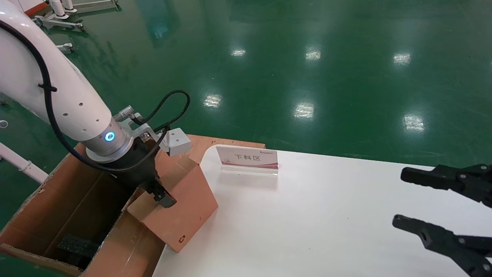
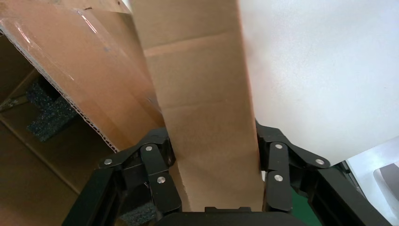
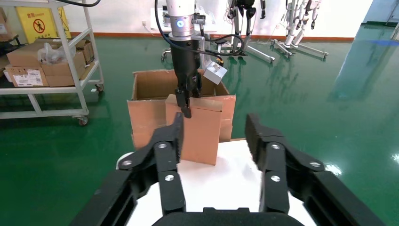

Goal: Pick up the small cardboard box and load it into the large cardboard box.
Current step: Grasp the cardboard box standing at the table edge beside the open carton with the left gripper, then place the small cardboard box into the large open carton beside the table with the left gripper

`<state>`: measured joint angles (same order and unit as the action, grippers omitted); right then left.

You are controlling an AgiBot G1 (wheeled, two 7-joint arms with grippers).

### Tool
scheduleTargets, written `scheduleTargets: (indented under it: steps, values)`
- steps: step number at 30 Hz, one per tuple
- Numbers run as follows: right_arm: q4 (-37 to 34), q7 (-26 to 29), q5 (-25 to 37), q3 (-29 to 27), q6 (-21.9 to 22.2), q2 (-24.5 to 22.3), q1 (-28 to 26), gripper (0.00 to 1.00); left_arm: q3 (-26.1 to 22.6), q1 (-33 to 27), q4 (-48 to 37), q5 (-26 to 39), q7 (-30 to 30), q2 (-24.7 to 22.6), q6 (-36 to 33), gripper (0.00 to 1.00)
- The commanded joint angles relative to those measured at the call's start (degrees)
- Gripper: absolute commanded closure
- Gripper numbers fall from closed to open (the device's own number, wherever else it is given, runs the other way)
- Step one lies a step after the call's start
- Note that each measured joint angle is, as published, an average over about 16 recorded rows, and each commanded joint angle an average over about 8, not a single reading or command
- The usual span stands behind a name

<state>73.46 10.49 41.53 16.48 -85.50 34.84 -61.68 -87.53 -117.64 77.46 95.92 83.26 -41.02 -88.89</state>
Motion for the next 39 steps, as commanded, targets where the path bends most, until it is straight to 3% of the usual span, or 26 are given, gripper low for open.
scheduleTargets:
  steps: [1, 8, 16, 23, 28, 33, 34, 39]
  values:
    - [0.0, 0.0, 0.0, 0.0, 0.0, 0.0, 0.0, 1.0, -0.02, 0.07, 0.08, 0.0, 0.06, 0.04, -0.04, 1.0]
    - [-0.02, -0.01, 0.0, 0.01, 0.0, 0.0, -0.01, 1.0, 1.13, -2.75, -1.76, -0.24, -0.89, -0.03, 0.66, 1.0]
    - [-0.05, -0.03, -0.02, 0.05, -0.01, 0.0, -0.03, 1.0, 5.99, -11.94, -5.86, -1.26, -2.28, 0.6, 2.24, 1.0]
    - [-0.05, -0.05, -0.04, 0.07, 0.0, -0.01, -0.04, 1.0, 9.13, -20.2, -13.82, 0.45, -7.2, -0.21, 2.73, 1.0]
    - [-0.05, -0.06, -0.05, 0.09, 0.0, -0.02, -0.05, 1.0, 8.58, -25.97, -20.11, 3.51, -12.43, -1.25, -0.19, 1.0]
    - [-0.05, -0.07, -0.06, 0.11, 0.01, -0.03, -0.05, 1.0, 3.89, -31.1, -25.89, 5.25, -18.12, -1.8, -2.57, 1.0]
    - [-0.05, -0.07, -0.06, 0.11, 0.01, -0.03, -0.05, 0.98, 2.25, -32.0, -26.84, 5.22, -19.17, -1.73, -2.81, 1.0]
    - [-0.05, -0.08, -0.08, 0.13, 0.02, -0.04, -0.05, 0.37, -8.57, -36.24, -29.57, 3.17, -23.03, -0.24, -3.35, 1.0]
